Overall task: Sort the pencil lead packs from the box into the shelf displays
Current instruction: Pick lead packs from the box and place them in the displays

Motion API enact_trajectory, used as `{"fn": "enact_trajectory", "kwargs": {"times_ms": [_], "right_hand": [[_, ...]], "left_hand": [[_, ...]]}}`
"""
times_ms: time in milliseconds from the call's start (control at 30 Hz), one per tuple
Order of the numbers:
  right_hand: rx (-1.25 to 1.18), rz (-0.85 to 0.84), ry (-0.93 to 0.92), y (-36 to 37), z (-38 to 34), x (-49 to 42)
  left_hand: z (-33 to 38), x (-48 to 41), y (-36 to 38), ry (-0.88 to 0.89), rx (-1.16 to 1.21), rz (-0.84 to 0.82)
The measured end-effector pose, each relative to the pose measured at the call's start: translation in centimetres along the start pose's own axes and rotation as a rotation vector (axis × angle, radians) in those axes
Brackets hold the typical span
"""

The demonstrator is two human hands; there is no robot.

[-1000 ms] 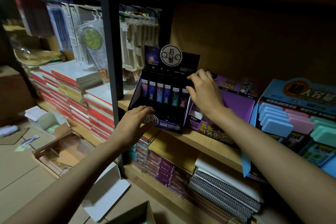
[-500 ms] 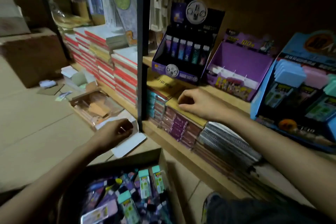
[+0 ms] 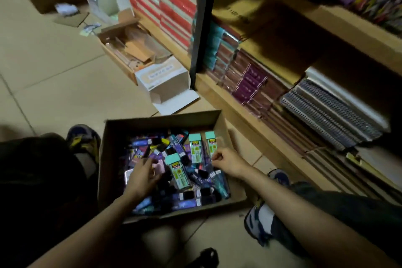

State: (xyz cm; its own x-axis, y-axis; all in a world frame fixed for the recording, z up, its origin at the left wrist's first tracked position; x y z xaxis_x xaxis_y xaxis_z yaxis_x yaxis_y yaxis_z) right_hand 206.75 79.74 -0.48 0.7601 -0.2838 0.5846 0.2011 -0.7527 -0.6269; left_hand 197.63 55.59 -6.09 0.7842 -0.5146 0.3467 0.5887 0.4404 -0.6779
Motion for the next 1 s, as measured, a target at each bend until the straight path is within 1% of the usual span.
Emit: {"fn": "enact_trajectory", "kwargs": {"times_ms": [67,133,200,233,300,400,467,533,667,767,867,933,1000], "right_hand": [[-0.019,-0.088,0.077,2.6,1.6,-1.1],[-0.018,-0.230,0.124,4.9,2.8,-1.6],[0.085,-0.349,0.102,6.8,3.9,-1.8],[0.149,-0.373,0.084,7.6,4.3,-1.8],[0.206,-0.349,0.074,8.6,4.6,-1.8],[0.212,-0.272,0.070,9.2,4.8,-1.9],[0.245,-0.253,0.038,9.3,4.7,-1.9],[0.223,-0.253,0.016,9.4,4.5,-2.0],[0.217,-0.280,-0.005,9.8,4.2,-2.0],[0.214,-0.304,-0.013,10.2,4.3,-2.0],[0.131,-0.339,0.015,10.2,4.4,-2.0],[0.081,-0.381,0.031,9.9,4.5,-2.1],[0.093,-0.429,0.032,9.5,4.6,-2.3]], "left_hand": [[-1.4,-0.2,0.2,0.014,-0.076,0.021],[-3.0,-0.3,0.3,0.028,-0.201,-0.018],[-4.4,-0.2,0.5,0.012,-0.280,-0.062],[-5.0,0.0,0.7,-0.007,-0.287,-0.082],[-5.6,0.4,1.0,-0.040,-0.263,-0.083],[-5.5,-0.1,0.9,-0.059,-0.284,-0.003],[-5.4,-0.9,0.5,-0.082,-0.295,-0.003],[-5.7,-1.7,0.1,-0.102,-0.240,-0.048],[-5.9,-3.1,-1.0,-0.169,0.030,-0.163],[-6.1,-3.7,-1.2,-0.160,-0.009,-0.243],[-6.2,-3.7,-1.2,-0.165,-0.029,-0.314],[-6.1,-3.7,-1.4,-0.148,-0.054,-0.320],[-5.7,-3.8,-1.7,-0.129,0.004,-0.287]]}}
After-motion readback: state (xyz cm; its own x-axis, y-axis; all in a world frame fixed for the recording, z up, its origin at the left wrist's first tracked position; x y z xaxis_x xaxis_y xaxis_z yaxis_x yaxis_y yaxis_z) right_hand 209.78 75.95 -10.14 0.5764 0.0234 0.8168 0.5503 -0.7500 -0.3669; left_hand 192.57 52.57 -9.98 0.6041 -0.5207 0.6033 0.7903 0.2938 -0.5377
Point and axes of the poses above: each hand's wrist, its own x-axis away from the middle knuckle, its own y-axis out of the palm, z = x × y, the point moved 1 cm from there along -x, towards the middle knuckle, and after that the axes turned 4 degrees about x, right-handed, at the moved point
